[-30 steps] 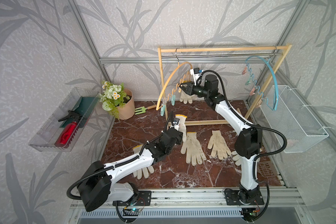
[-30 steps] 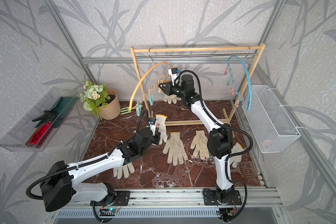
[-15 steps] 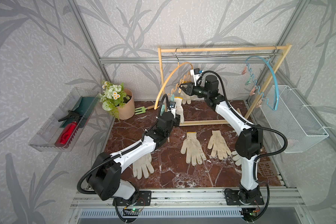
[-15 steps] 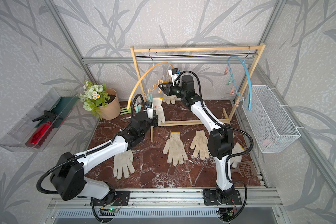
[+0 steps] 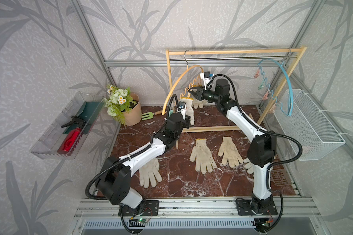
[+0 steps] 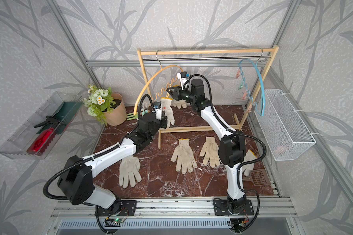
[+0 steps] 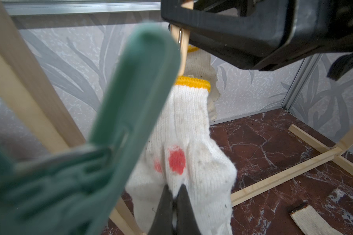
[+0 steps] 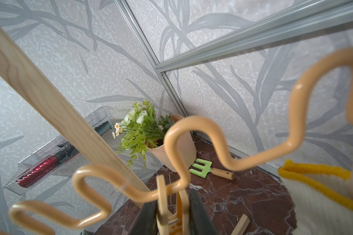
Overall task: Clip the gloves onto a hanger to dry
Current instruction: Clamp the glove onto the hanger.
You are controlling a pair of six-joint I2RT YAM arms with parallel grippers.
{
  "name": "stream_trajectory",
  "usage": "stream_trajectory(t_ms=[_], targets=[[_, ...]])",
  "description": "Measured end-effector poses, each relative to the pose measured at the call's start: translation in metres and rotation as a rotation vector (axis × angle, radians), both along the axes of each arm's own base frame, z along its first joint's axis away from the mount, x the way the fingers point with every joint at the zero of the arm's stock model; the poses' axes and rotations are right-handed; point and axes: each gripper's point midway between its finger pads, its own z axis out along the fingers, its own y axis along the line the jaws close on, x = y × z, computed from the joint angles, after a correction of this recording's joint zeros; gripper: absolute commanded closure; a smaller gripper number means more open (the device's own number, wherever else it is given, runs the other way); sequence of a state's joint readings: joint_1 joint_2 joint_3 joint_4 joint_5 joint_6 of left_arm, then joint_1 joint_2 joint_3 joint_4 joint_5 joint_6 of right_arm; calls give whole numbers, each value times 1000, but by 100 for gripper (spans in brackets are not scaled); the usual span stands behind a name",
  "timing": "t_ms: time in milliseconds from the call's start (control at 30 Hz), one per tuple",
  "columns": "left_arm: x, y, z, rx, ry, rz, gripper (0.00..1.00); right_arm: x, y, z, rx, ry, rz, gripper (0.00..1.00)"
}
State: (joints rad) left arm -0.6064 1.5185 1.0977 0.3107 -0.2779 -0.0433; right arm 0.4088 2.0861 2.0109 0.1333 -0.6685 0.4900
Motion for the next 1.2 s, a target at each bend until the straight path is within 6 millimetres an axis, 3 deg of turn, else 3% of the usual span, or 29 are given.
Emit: stream_trajectory(t_ms=[1200], targets=[[3, -2, -1, -1, 12, -24, 100, -1, 1, 2, 13, 5, 6, 79]])
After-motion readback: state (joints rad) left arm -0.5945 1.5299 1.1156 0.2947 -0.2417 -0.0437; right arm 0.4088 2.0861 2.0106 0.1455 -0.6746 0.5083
